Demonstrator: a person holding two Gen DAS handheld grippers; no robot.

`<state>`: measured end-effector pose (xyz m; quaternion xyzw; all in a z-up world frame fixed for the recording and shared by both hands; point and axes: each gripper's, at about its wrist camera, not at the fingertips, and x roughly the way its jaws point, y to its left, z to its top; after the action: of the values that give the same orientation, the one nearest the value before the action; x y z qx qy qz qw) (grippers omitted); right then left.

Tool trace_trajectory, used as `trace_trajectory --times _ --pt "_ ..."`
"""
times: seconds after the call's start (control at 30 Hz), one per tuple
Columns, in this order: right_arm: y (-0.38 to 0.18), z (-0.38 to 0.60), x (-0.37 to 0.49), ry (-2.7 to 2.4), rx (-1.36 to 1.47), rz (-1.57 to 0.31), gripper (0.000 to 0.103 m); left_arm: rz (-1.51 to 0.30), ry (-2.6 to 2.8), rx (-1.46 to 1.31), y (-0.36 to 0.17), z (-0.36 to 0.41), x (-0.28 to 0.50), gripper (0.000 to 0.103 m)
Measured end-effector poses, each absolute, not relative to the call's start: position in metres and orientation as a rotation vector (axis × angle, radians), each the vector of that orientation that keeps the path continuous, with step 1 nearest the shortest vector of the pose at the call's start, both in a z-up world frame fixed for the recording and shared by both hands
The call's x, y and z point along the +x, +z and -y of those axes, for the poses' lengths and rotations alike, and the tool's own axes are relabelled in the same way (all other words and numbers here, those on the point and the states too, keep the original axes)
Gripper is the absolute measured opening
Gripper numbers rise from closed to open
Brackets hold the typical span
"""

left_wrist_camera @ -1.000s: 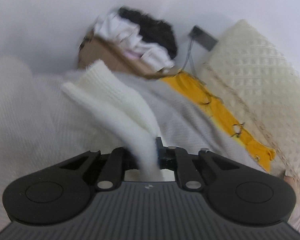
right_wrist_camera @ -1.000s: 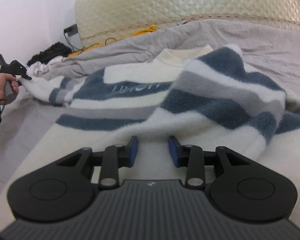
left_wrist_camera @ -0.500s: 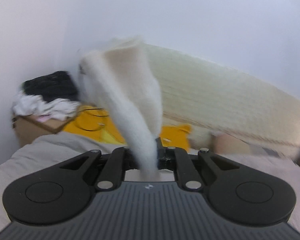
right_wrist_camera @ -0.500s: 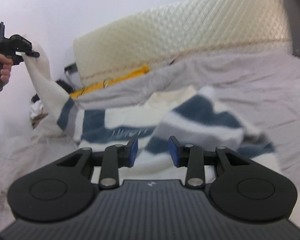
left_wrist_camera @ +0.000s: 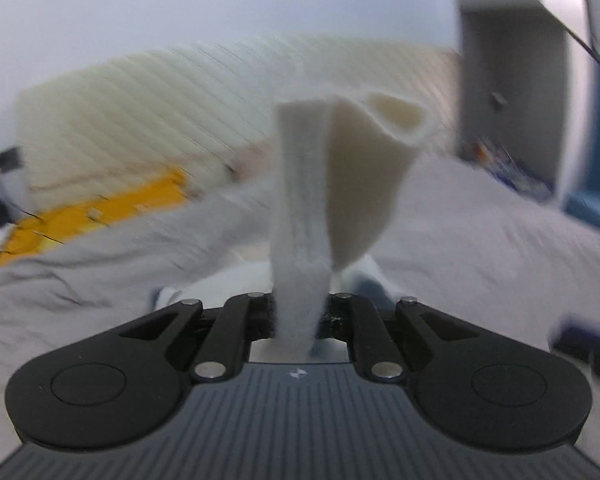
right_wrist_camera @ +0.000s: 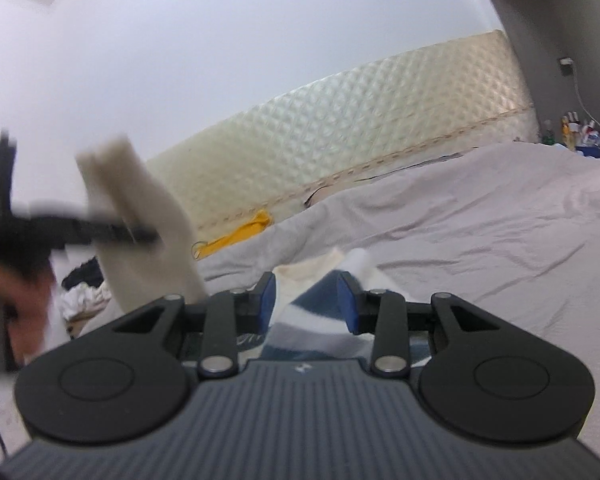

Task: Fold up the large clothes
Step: 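Carry the sleeve across the sweater body with the left gripper and release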

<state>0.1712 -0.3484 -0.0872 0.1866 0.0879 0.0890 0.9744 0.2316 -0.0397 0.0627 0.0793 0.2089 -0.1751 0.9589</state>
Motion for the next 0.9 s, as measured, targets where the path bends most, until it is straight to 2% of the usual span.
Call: trace_trajectory --times 0.23,0.37,0.47,0.6,0.67,0.73,0.77,0.9 --pt "-0.091 0.381 0.165 0.149 0.473 -0.180 0.038 -0.581 -0.432 0.172 -0.042 0.123 0.202 0.012" --pt "-0.096 0.392 0.167 0.141 0.525 -0.196 0.038 -0.651 -0.417 0.166 -0.089 0.136 0.199 0.012" --pt "-0.100 0.392 0.172 0.141 0.537 -0.212 0.038 -0.662 -0.405 0.151 -0.104 0.139 0.194 0.012" --pt "-0.104 0.389 0.175 0.150 0.539 -0.226 0.038 -0.677 -0.412 0.094 -0.096 0.125 0.198 0.013" --pt "-0.104 0.387 0.174 0.154 0.530 -0.230 0.038 -0.694 -0.421 0.053 -0.088 0.119 0.198 0.027" --pt "-0.105 0.385 0.174 0.161 0.520 -0.235 0.038 -0.731 -0.458 -0.004 -0.080 0.110 0.190 0.056" --pt "-0.105 0.384 0.173 0.162 0.512 -0.237 0.038 -0.745 -0.463 -0.022 -0.075 0.107 0.189 0.060" --pt "-0.104 0.380 0.173 0.167 0.486 -0.244 0.038 -0.791 -0.478 -0.131 -0.062 0.086 0.159 0.063"
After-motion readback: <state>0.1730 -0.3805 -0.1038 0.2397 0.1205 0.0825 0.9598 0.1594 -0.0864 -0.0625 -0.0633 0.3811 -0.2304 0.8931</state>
